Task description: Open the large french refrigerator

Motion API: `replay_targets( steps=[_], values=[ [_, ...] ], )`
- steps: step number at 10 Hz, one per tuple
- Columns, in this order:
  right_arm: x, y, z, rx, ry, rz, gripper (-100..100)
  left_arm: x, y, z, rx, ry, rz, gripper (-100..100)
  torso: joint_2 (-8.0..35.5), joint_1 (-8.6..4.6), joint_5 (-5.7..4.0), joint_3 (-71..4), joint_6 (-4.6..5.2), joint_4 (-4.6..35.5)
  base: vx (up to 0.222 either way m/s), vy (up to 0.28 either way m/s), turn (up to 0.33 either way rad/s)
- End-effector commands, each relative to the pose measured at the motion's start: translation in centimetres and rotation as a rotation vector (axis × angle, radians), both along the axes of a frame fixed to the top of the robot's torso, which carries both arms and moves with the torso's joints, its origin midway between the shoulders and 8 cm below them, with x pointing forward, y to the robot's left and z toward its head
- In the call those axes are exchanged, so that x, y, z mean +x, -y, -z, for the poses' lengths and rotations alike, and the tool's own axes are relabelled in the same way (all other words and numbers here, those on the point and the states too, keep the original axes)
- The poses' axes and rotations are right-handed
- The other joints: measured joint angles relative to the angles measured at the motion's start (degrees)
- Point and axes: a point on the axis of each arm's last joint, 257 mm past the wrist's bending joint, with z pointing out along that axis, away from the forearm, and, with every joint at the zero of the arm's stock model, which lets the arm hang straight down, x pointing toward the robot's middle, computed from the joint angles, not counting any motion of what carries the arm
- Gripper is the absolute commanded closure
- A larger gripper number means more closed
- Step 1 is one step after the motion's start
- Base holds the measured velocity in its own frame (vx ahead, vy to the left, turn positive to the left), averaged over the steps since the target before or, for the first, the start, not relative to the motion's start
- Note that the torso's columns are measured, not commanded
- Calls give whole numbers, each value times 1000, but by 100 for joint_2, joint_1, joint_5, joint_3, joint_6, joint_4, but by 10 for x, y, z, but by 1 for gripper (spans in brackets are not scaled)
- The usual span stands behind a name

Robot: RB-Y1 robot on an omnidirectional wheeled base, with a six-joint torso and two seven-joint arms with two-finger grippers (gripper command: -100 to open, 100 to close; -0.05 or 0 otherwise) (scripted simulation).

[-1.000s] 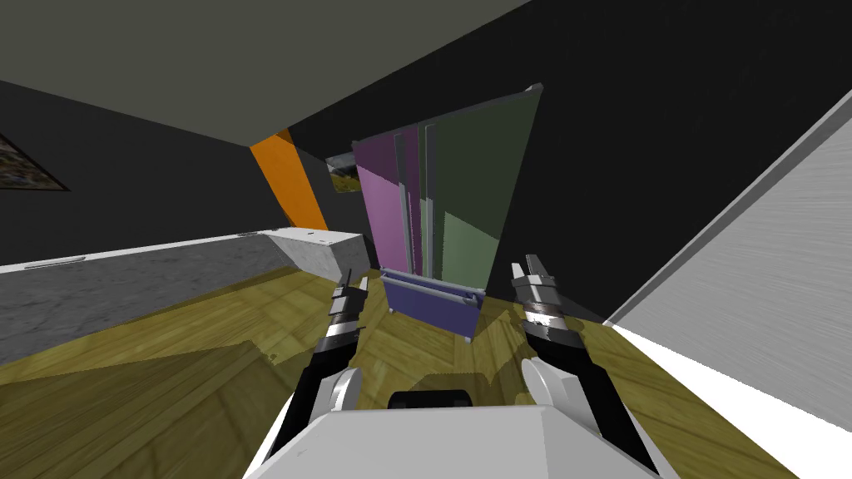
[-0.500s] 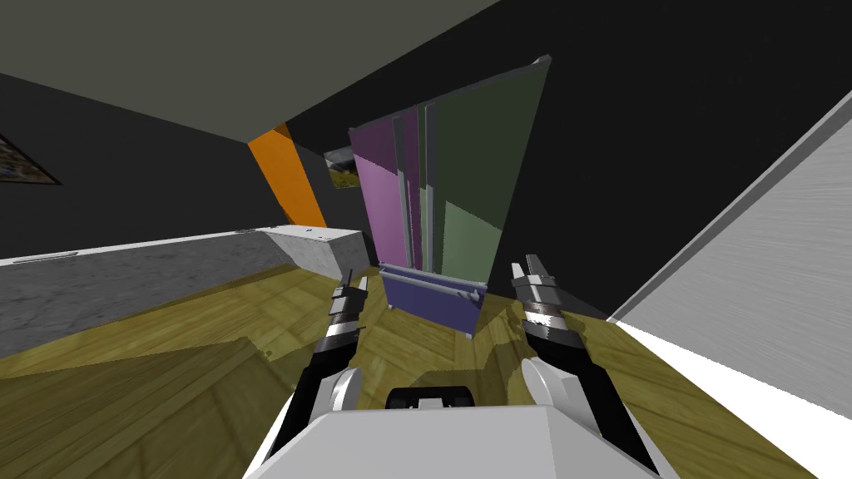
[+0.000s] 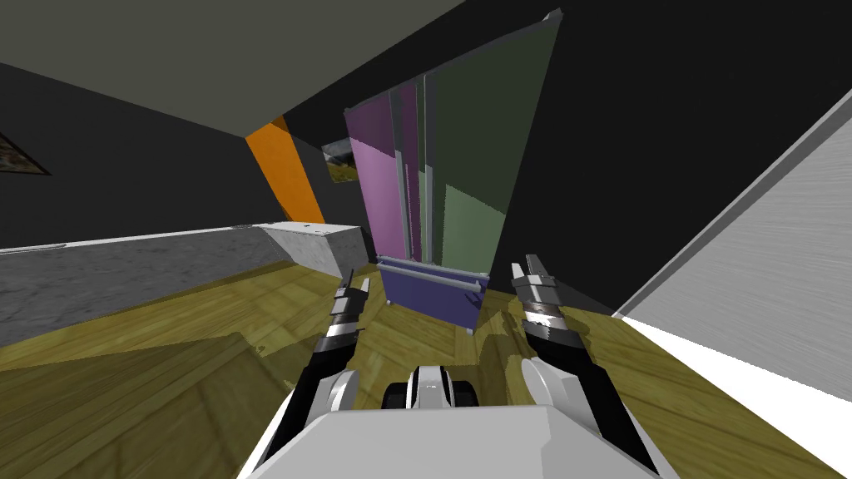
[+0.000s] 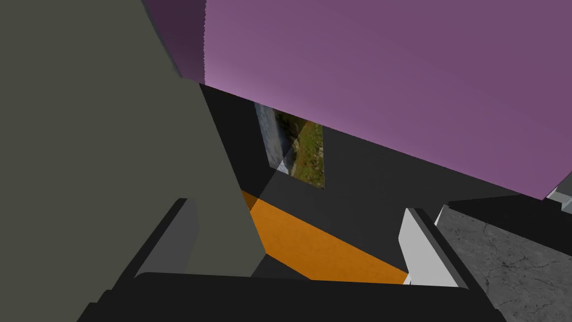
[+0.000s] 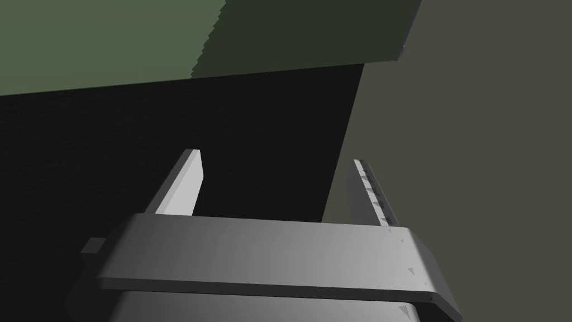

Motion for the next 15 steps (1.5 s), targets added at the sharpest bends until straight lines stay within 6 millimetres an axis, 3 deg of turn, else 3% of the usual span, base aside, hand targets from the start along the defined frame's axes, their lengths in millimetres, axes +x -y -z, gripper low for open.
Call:
replay_targets(
  steps=[1,15],
  values=[
    [0,0,0,0,0,0,0,4,2,9,51,-21,26,-100,17,4,0,-25,0,17,1,-58,1],
    [0,0,0,0,0,0,0,50,-42,108,146,-180,17,-100,28,20,5,-27,0,26,32,-142,6]
  ],
)
